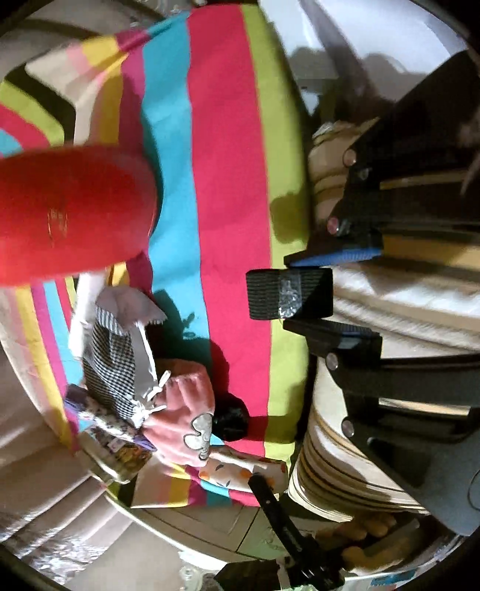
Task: Organize soft objects
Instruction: 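Grasp the small black object with the right gripper while the left gripper lifts the floral cloth, then carry both items into the white box and open both grippers, then move both grippers back over the pile of soft items, then grasp the purple knit mitten with the left gripper, then grasp the black-and-white checkered cloth with the right gripper while the left gripper holds the mitten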
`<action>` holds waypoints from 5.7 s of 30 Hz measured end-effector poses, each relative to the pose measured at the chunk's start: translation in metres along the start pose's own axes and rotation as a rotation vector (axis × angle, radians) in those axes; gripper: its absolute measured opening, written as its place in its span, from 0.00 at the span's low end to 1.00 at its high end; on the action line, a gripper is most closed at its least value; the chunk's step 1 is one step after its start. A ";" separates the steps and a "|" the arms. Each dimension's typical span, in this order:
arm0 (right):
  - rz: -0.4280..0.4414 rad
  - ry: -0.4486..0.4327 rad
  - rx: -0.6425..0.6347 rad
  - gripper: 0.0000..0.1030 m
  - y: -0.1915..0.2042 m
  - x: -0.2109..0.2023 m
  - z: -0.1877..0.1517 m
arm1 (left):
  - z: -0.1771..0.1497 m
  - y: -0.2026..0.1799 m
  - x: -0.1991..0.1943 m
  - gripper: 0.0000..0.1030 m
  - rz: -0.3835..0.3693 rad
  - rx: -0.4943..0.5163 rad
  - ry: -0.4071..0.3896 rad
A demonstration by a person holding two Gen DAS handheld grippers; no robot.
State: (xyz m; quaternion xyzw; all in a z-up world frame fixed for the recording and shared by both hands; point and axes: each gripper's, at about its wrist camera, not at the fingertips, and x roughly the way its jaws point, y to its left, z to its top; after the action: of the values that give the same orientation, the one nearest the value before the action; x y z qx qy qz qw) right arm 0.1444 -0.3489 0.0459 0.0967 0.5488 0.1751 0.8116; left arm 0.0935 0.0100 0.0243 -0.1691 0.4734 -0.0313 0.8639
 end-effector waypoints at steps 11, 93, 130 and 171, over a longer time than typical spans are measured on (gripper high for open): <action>-0.084 -0.049 0.100 0.30 -0.050 -0.049 -0.059 | -0.016 -0.054 -0.033 0.12 -0.112 0.080 -0.031; -0.256 -0.291 -0.107 0.80 -0.007 -0.104 -0.062 | 0.122 -0.095 0.023 0.42 0.108 0.313 -0.167; -0.124 -0.165 -0.357 0.87 0.168 0.093 0.104 | 0.117 0.015 0.016 0.12 -0.158 -0.039 -0.231; 0.013 -0.185 -0.198 0.26 0.128 0.074 0.071 | 0.070 -0.003 -0.015 0.12 -0.206 -0.022 -0.254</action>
State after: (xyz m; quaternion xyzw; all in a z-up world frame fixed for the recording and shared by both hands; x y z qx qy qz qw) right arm 0.2120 -0.2003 0.0540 0.0355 0.4512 0.2238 0.8632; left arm 0.1432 0.0284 0.0723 -0.2288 0.3407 -0.0927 0.9072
